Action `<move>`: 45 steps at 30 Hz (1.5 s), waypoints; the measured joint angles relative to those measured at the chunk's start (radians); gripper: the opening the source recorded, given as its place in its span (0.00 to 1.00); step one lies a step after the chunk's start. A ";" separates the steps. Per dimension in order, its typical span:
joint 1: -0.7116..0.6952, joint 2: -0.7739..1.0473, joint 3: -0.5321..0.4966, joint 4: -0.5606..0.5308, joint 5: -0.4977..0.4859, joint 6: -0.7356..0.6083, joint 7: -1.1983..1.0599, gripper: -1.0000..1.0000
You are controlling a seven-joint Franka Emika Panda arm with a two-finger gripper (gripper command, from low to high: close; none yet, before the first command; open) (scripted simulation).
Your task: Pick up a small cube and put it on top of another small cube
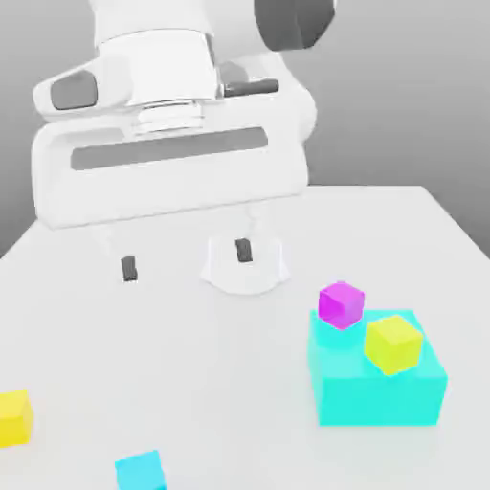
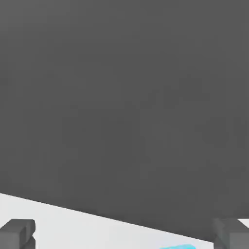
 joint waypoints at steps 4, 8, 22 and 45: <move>-0.021 0.140 -0.004 -0.002 0.020 0.043 -0.087 0.50; -0.041 0.272 -0.010 -0.007 0.007 0.091 -0.151 0.50; -0.114 0.561 0.046 0.024 0.040 0.267 -0.252 0.00; 0.287 -0.187 0.302 -0.304 -0.189 -0.133 0.115 0.00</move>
